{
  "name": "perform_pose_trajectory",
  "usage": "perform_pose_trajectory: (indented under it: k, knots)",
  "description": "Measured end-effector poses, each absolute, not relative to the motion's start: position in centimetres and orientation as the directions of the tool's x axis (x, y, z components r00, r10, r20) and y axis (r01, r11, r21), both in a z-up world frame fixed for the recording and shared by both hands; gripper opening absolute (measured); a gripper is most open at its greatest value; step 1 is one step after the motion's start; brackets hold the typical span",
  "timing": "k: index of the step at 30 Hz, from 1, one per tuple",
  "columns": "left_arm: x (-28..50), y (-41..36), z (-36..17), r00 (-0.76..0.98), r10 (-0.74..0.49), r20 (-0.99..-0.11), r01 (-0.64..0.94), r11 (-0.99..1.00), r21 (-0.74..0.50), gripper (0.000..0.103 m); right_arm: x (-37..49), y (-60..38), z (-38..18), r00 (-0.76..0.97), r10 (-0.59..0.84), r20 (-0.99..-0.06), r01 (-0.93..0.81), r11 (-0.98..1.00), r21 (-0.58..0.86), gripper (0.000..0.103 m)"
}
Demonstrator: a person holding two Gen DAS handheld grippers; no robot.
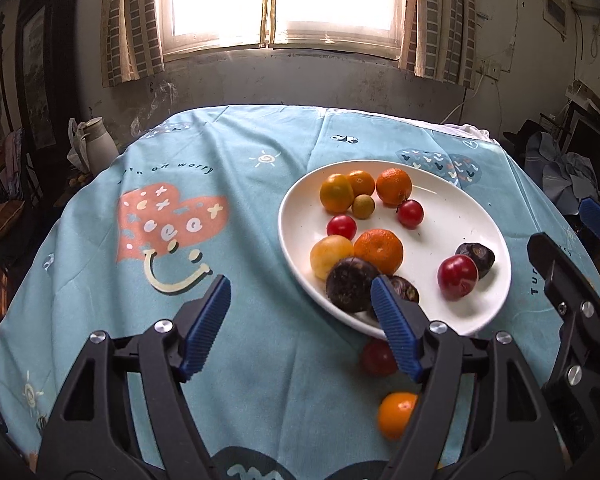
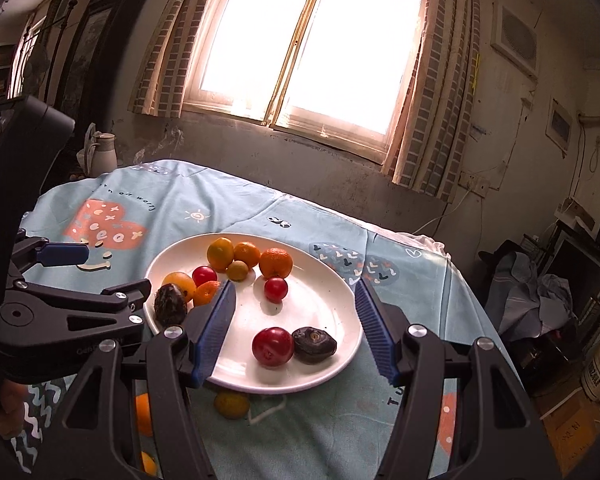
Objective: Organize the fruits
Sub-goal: 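Grasp a yellow-orange fruit with the left tool while the right tool grasps an orange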
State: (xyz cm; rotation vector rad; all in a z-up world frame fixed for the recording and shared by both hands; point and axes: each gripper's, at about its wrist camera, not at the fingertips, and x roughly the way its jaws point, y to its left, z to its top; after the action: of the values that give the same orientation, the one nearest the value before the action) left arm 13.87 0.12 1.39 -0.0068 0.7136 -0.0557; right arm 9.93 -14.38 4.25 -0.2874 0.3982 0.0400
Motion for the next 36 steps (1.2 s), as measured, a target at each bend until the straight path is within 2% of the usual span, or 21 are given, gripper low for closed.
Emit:
perform_pose_trajectory:
  k: [3, 6, 12, 15, 18, 21, 25, 31, 34, 36]
  knots:
    - [11.0, 0.5, 0.3, 0.733, -0.086, -0.675, 0.08, 0.996, -0.04, 0.076, 8.1, -15.3, 4.0, 0.911, -0.001, -0.412, -0.104, 0.967, -0.233, 0.064]
    - [7.9, -0.3, -0.9, 0.698, -0.151, -0.7, 0.17, 0.985, -0.043, 0.076, 7.2, -17.6, 3.6, 0.887, 0.043, -0.461, -0.116, 0.984, -0.132, 0.065]
    - [3.6, -4.2, -2.4, 0.678, -0.218, -0.702, 0.352, 0.935, 0.05, 0.076, 7.5, -22.0, 3.2, 0.845, 0.12, -0.521, -0.076, 0.992, 0.104, 0.065]
    - [3.2, -6.0, -2.9, 0.665, -0.233, -0.71, 0.412, 0.907, 0.088, 0.076, 7.4, -22.5, 3.4, 0.839, 0.151, -0.523, -0.082, 0.985, 0.152, 0.065]
    - [3.6, -6.4, -3.4, 0.626, -0.263, -0.734, 0.446, 0.893, 0.061, 0.071, 7.1, -22.4, 3.5, 0.838, 0.161, -0.521, -0.092, 0.983, 0.157, 0.065]
    - [4.2, -6.3, -4.0, 0.582, -0.28, -0.763, 0.454, 0.891, 0.019, 0.051, 7.2, -22.3, 3.2, 0.828, 0.178, -0.532, -0.101, 0.98, 0.171, 0.065]
    - [4.6, -6.2, -4.6, 0.553, -0.285, -0.783, 0.451, 0.892, -0.006, 0.038, 7.8, -22.4, 2.6, 0.799, 0.218, -0.561, -0.113, 0.97, 0.215, 0.065]
    - [4.7, -4.7, -3.6, 0.578, -0.29, -0.763, 0.41, 0.911, -0.035, 0.038, 8.4, -21.6, 1.2, 0.747, 0.281, -0.602, -0.147, 0.954, 0.263, 0.065]
    - [5.1, -2.2, -2.4, 0.64, -0.237, -0.731, 0.305, 0.951, -0.042, 0.038, 8.5, -20.1, 0.4, 0.714, 0.319, -0.623, -0.204, 0.946, 0.251, 0.065]
    - [6.0, -0.1, -2.1, 0.665, -0.177, -0.726, 0.205, 0.978, -0.051, 0.038, 8.4, -18.4, -0.4, 0.683, 0.341, -0.645, -0.253, 0.94, 0.229, 0.059]
